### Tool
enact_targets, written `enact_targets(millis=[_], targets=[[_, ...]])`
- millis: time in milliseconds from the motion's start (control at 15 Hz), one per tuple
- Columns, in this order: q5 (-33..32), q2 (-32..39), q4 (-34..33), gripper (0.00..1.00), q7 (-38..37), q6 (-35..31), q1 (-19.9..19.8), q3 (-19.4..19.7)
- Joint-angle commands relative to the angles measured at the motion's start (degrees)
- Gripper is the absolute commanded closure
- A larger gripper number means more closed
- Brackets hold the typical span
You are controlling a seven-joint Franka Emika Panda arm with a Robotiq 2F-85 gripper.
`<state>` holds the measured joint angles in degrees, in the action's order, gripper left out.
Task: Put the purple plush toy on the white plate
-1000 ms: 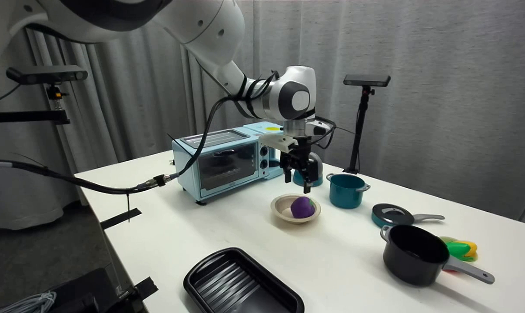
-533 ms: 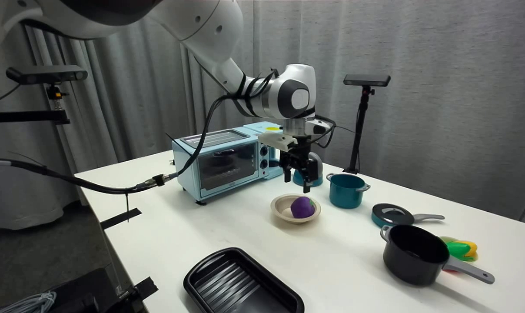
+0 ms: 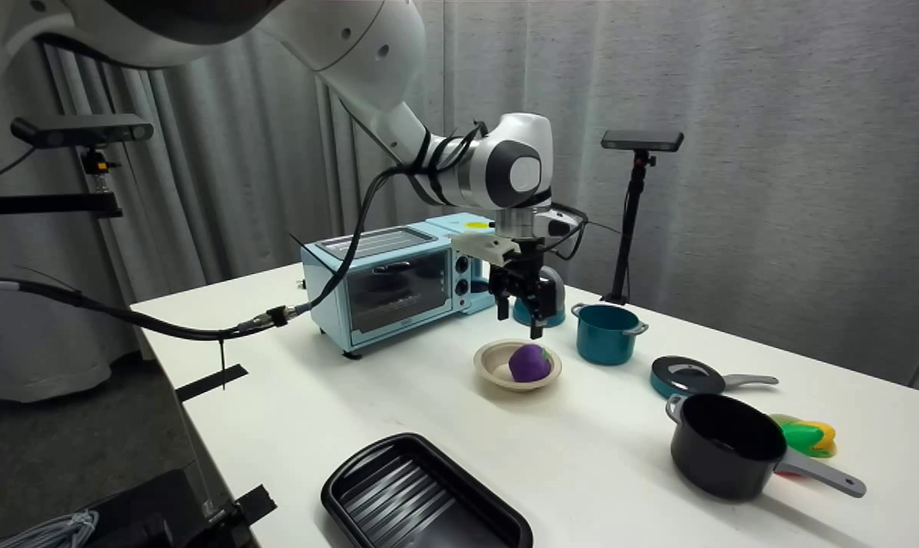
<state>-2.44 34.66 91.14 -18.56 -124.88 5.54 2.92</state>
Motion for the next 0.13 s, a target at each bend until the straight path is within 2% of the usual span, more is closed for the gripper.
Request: enact_targets(millis=[0,67], targets=[[0.0,0.0,-0.1,0.00,0.0,0.2,0.0,0.0],[0.0,0.0,-0.1,0.00,0.0,0.2,0.0,0.0]])
